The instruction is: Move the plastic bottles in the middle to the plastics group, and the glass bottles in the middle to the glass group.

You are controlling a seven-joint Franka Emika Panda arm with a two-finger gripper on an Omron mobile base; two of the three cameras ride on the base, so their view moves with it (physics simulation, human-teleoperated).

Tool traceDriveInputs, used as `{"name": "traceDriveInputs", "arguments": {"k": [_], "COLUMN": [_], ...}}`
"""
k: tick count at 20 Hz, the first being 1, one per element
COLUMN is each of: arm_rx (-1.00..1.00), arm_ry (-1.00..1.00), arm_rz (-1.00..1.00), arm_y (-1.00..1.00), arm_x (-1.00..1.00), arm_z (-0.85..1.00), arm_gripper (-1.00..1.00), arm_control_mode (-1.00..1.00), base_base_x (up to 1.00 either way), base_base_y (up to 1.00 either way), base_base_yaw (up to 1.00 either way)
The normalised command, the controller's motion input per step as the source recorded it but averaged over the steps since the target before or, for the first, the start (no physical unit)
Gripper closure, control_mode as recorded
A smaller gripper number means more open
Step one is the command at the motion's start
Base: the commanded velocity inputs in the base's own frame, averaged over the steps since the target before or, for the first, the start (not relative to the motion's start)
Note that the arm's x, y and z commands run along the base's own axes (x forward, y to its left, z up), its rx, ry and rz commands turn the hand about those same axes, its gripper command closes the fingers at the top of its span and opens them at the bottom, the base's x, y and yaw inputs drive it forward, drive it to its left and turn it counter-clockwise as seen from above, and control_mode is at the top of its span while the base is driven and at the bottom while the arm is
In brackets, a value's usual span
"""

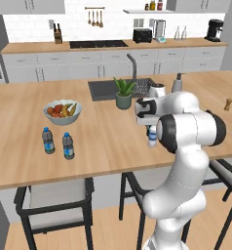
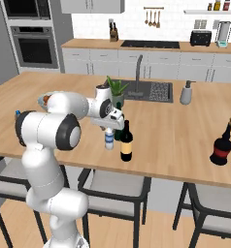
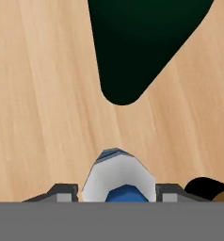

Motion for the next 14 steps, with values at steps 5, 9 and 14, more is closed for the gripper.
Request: {"name": "traceDriveInputs", "arguments": {"k": [5, 9, 14], "arm_rx": [0.02, 0.06, 0.0], "arm_ry": [-0.04, -0.17, -0.11], "arm_rz": [0.0, 0.09, 0.14], "arm_y": [0.03, 0.52, 0.95], "arm_x": [-0.17, -0.38, -0.58], "arm_z": [0.06, 0.31, 0.51], "arm_gripper": [1.0, 1.0, 1.0], "arm_control_mode": [-1.0, -1.0, -1.0], "base_base_x": [0.0, 0.0, 0.0], "base_base_y": [0.0, 0.0, 0.0], "base_base_yaw": [0.0, 0.0, 0.0]}}
